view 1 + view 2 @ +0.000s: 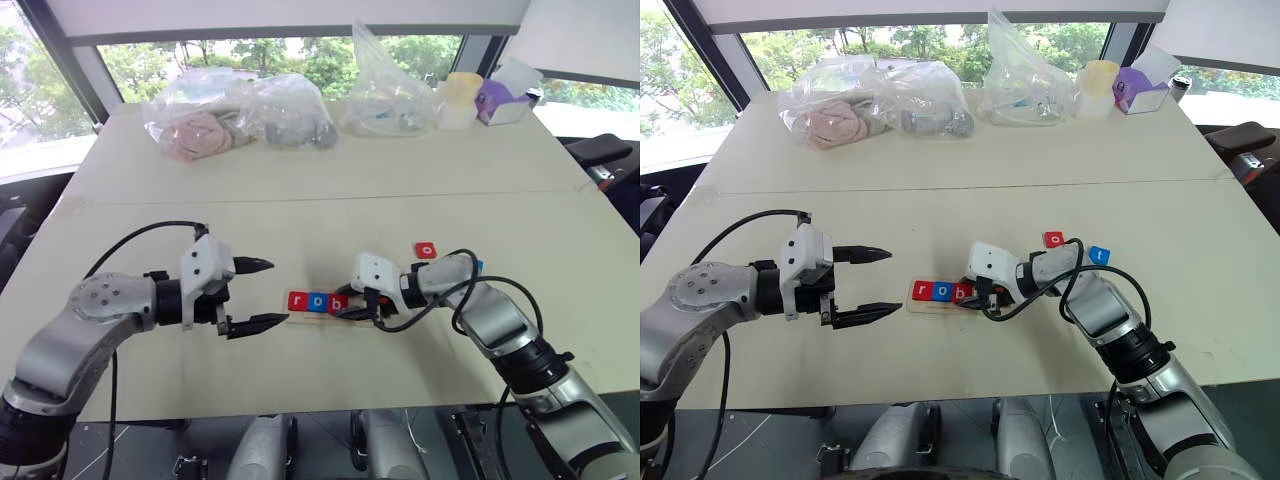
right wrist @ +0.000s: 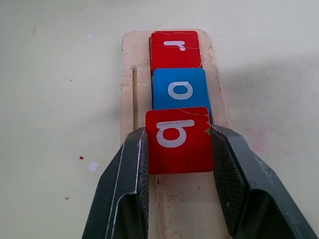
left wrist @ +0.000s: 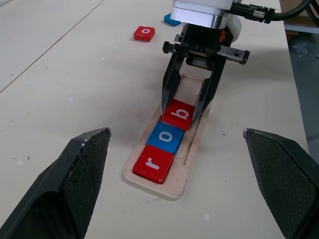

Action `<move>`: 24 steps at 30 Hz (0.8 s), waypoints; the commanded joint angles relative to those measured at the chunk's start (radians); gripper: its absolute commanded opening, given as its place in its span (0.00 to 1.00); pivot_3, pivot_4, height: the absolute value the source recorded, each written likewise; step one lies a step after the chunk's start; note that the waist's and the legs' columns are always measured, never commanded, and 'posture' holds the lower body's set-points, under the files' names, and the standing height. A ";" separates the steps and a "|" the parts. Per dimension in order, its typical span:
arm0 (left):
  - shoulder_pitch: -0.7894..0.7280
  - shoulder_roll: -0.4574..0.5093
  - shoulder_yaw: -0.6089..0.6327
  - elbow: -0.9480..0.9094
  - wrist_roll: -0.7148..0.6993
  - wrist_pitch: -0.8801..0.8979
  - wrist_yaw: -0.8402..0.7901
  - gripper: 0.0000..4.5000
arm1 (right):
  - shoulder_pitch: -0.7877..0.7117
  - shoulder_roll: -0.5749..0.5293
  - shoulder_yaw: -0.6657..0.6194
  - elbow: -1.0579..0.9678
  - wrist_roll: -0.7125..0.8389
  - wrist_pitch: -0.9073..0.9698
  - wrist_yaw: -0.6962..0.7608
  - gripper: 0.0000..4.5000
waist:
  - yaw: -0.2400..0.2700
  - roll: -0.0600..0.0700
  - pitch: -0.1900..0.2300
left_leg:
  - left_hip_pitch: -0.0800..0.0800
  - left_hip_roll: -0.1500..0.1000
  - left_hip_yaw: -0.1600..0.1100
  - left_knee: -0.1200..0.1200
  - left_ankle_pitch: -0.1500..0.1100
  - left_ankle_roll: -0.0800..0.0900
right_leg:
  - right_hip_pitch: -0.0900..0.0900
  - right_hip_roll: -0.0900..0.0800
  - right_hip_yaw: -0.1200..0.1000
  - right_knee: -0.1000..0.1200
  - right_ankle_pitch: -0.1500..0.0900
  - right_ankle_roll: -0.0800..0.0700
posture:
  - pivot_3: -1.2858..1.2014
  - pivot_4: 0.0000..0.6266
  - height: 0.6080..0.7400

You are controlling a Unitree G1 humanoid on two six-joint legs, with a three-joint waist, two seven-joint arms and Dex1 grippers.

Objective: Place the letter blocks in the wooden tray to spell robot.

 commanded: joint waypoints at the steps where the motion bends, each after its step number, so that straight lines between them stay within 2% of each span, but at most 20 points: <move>1: -0.004 0.006 0.009 -0.032 0.001 -0.009 0.002 1.00 | -0.011 0.004 0.000 -0.005 -0.002 -0.015 -0.005 0.58 | 0.000 0.000 0.000 | 0.000 0.000 0.000 0.000 0.000 0.000 | 0.000 0.000 0.000 0.000 0.000 0.000 | 0.52 0.24 0.89; 4: -0.005 0.006 0.010 -0.031 0.002 -0.010 0.003 1.00 | -0.013 0.004 0.000 -0.005 -0.002 -0.015 -0.008 0.94 | 0.000 0.000 0.000 | 0.000 0.000 0.000 0.000 0.000 0.000 | 0.000 0.000 0.000 0.000 0.000 0.000 | 0.52 0.24 0.89; 5: -0.005 0.006 0.010 -0.030 0.002 -0.009 0.004 1.00 | -0.015 0.005 -0.001 -0.009 0.000 -0.014 -0.009 0.99 | 0.000 0.000 0.000 | 0.000 0.000 0.000 0.000 0.000 0.000 | 0.000 0.000 0.000 0.000 0.000 0.000 | 0.52 0.24 0.89; 16: -0.008 0.003 0.008 -0.028 -0.002 -0.007 0.005 1.00 | -0.030 0.001 -0.106 -0.048 0.052 0.048 -0.075 0.99 | 0.000 0.000 0.000 | 0.000 0.000 0.000 0.000 0.000 0.000 | 0.000 0.000 0.000 0.000 0.000 0.000 | 0.52 0.24 0.89; 21: -0.003 0.004 0.011 -0.029 -0.003 -0.009 0.003 1.00 | -0.057 0.024 -0.265 0.037 -0.012 0.089 -0.346 0.99 | 0.001 0.000 0.000 | 0.000 0.000 0.000 0.000 0.000 0.000 | 0.000 0.000 0.000 0.000 0.000 0.000 | 0.52 0.24 0.89; 24: -0.003 0.001 0.009 -0.027 -0.002 -0.010 0.003 1.00 | -0.040 0.044 -0.362 0.038 -0.036 0.204 -0.511 0.99 | 0.004 0.000 0.000 | 0.000 0.000 0.000 0.000 0.000 0.000 | 0.000 0.000 0.001 0.000 0.000 0.000 | 0.52 0.24 0.89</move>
